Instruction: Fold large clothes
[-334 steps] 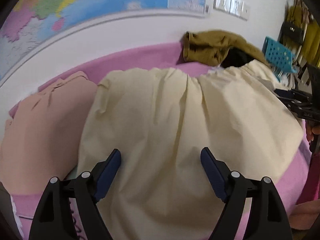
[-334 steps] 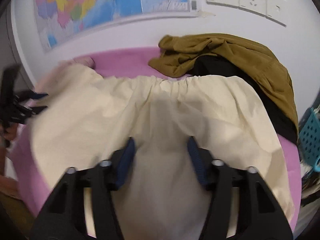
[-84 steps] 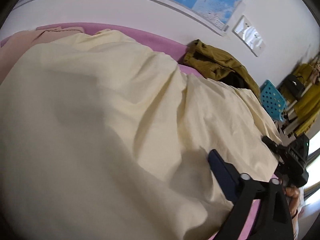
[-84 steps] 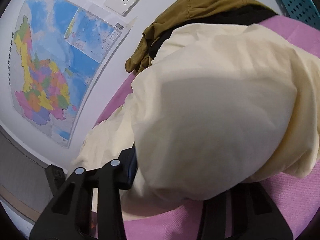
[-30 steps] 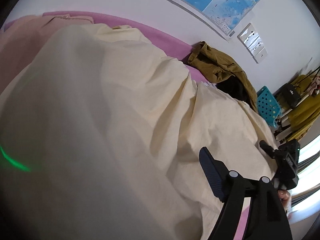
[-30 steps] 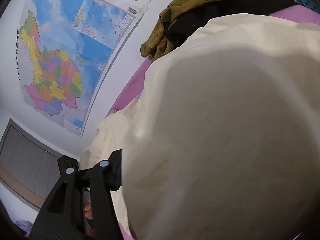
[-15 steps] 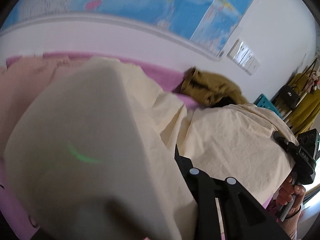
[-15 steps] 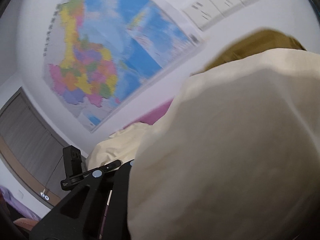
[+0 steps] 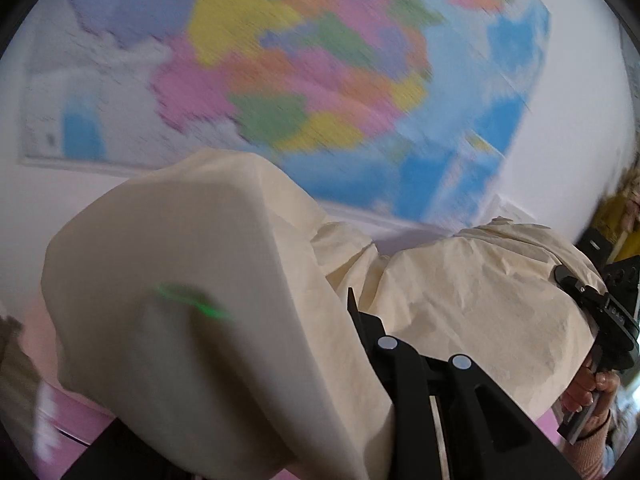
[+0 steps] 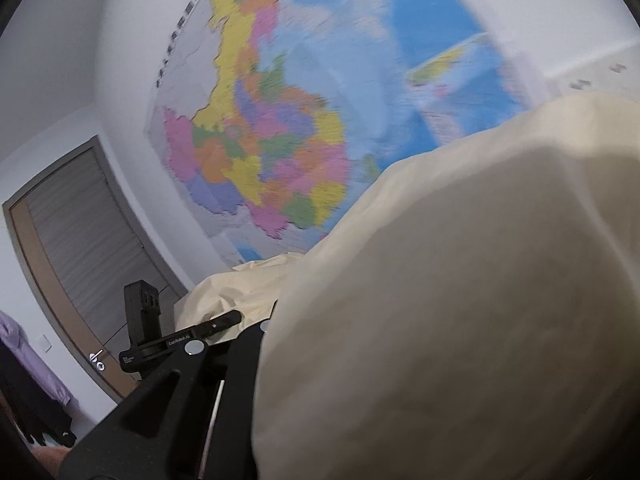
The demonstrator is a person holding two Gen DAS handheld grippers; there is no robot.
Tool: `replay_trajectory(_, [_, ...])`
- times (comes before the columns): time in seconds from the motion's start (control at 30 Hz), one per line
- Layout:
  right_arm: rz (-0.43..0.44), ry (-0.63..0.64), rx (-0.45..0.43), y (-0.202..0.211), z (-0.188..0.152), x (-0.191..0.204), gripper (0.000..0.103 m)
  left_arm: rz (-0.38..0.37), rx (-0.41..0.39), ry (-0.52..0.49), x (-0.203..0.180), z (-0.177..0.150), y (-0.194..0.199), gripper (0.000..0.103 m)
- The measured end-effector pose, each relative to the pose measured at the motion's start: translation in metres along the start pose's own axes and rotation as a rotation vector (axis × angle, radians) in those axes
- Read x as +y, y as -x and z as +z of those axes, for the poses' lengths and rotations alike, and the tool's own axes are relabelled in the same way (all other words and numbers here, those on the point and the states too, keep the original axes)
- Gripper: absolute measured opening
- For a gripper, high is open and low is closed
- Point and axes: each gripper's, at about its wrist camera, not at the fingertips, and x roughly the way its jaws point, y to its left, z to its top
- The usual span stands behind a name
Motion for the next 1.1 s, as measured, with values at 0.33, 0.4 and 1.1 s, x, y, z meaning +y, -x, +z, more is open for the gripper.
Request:
replay_trajectory(0.33, [0.156, 0.028, 0.089, -0.16, -0.001, 0.049, 0.013, 0.295, -0.098, 0.061, 0.108, 0.059, 0.019, 0.017])
replay_trajectory(0.4, [0.161, 0.043, 0.095, -0.183, -0.005, 0.058, 0.013, 0.355, -0.104, 0.077, 0.13, 0.071, 0.014, 0.017])
replay_trajectory(1.1, [0.16, -0.045, 0.508, -0.257, -0.143, 0.017, 0.062, 0.516, 0.09, 0.396, 0.332, -0.006, -0.074, 0.028])
